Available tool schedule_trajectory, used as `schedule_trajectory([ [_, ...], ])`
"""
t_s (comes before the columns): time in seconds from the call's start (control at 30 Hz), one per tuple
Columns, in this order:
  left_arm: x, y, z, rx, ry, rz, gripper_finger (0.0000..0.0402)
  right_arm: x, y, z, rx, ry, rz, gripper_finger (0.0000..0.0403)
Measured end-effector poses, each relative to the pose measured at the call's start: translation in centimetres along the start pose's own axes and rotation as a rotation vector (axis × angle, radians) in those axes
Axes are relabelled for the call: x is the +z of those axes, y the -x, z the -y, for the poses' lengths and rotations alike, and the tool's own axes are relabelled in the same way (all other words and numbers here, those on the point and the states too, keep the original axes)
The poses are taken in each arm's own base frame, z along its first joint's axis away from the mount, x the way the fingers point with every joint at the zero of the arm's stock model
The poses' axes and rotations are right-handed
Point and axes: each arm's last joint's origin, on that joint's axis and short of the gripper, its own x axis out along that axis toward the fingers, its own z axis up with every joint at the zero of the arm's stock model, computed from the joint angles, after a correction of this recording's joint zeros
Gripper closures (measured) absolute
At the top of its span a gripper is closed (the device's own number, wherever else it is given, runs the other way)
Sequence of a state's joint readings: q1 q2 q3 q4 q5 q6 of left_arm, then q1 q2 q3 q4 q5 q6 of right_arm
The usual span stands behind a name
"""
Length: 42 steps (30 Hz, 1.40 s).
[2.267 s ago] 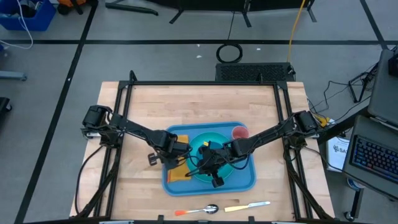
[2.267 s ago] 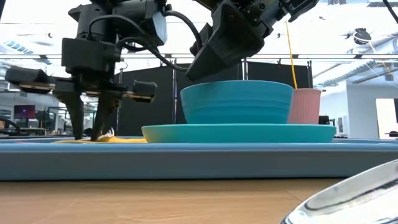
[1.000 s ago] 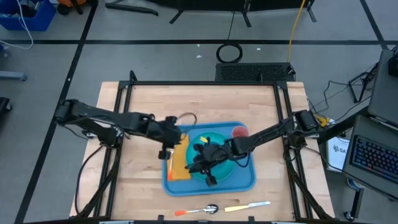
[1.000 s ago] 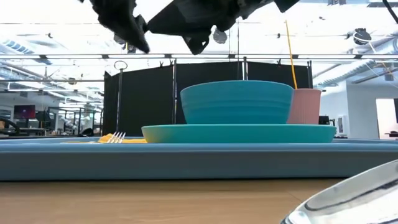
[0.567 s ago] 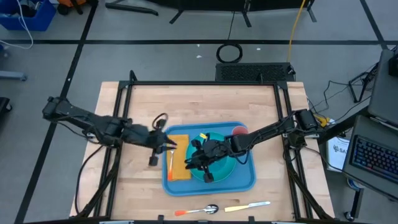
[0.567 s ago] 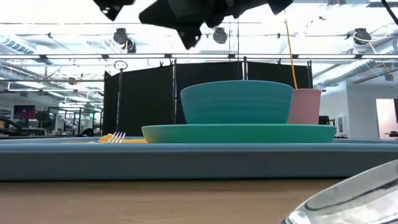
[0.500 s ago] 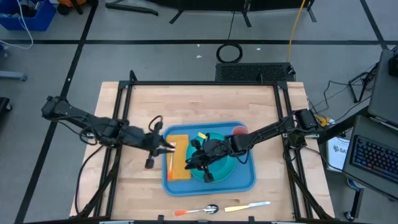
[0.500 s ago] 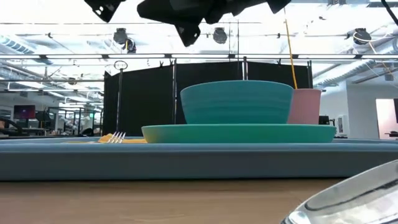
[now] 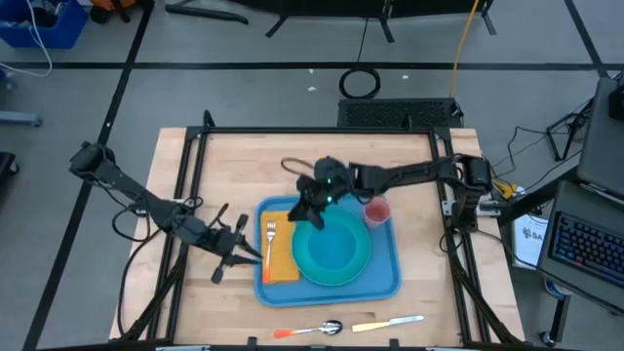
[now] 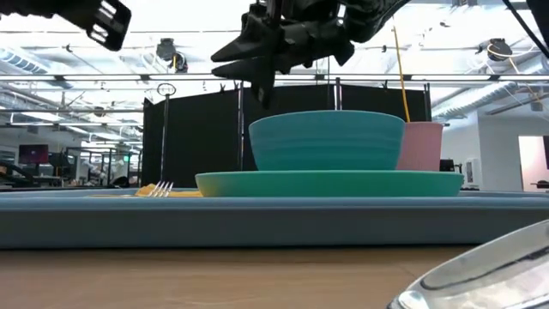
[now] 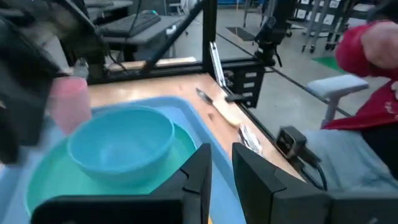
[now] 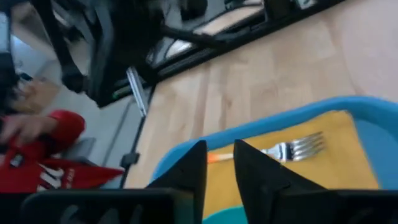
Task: Set up tray
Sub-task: Put the orange fork on top of the yellow napkin
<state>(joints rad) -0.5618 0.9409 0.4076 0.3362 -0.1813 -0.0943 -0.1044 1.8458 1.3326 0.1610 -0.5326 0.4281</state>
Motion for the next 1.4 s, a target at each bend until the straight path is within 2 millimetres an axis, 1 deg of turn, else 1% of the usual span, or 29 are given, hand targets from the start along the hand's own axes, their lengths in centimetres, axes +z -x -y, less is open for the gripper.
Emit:
schedule_trajectory([
  [0.1, -0.8, 0.3, 0.8, -0.035, 0.009, 0.034, 0.0332, 1.3, 0.8, 0.6, 0.008, -0.014, 0.020, 0.0308],
  [0.2, -1.7, 0.5, 1.0, -0.014, -0.010, 0.042, 0.0332, 3.0, 1.2, 0.8, 0.047, 0.008, 0.043, 0.0303],
  [0.3, -1.9, 0.6, 1.1, 0.013, -0.036, 0.053, 0.0332, 4.7, 1.0, 0.7, 0.089, 0.048, 0.062, 0.0304],
  [0.4, -1.9, 0.7, 1.1, 0.037, -0.056, 0.057, 0.0332, 5.6, 0.0, 0.6, 0.089, 0.089, 0.036, 0.0310],
  [0.5, -1.6, 0.7, 1.1, 0.043, -0.067, 0.093, 0.0332, 5.5, -1.6, 1.4, 0.061, 0.066, -0.044, 0.0319],
  [0.57, -1.3, 0.7, 1.2, 0.036, -0.073, 0.119, 0.0332, 5.0, -2.9, 2.7, 0.023, 0.027, -0.089, 0.0328],
  [0.63, -1.3, 0.8, 1.4, 0.028, -0.085, 0.124, 0.0332, 4.6, -3.8, 3.8, -0.004, 0.000, -0.115, 0.0338],
  [0.73, -1.4, 0.9, 1.7, 0.001, -0.086, 0.120, 0.0332, 4.0, -4.5, 5.2, -0.021, -0.022, -0.136, 0.0361],
  [0.83, -1.4, 1.0, 2.2, -0.021, -0.098, 0.123, 0.0332, 3.2, -5.3, 6.2, -0.031, -0.049, -0.158, 0.0393],
  [0.9, -1.4, 1.1, 2.4, -0.028, -0.116, 0.127, 0.0332, 2.6, -5.8, 6.8, -0.038, -0.072, -0.174, 0.0397],
  [0.97, -1.4, 1.1, 2.5, -0.033, -0.126, 0.128, 0.0332, 2.2, -6.1, 7.0, -0.045, -0.084, -0.186, 0.0390],
  [1.03, -1.4, 1.1, 2.6, -0.034, -0.128, 0.128, 0.0332, 1.8, -6.3, 6.8, -0.090, -0.086, -0.198, 0.0387],
  [1.1, -1.3, 1.1, 2.6, -0.034, -0.127, 0.131, 0.0332, 1.5, -6.5, 6.6, -0.137, -0.070, -0.210, 0.0393],
  [1.23, -1.3, 1.1, 2.5, -0.013, -0.124, 0.136, 0.0332, 1.3, -6.7, 6.3, -0.168, -0.070, -0.213, 0.0400],
  [1.3, -1.3, 1.1, 2.5, -0.007, -0.126, 0.138, 0.0332, 1.2, -6.8, 6.3, -0.231, -0.071, -0.198, 0.0402],
  [1.4, -1.2, 1.1, 2.5, -0.006, -0.133, 0.145, 0.0332, 0.5, -7.3, 6.7, -0.284, -0.077, -0.212, 0.0402],
])
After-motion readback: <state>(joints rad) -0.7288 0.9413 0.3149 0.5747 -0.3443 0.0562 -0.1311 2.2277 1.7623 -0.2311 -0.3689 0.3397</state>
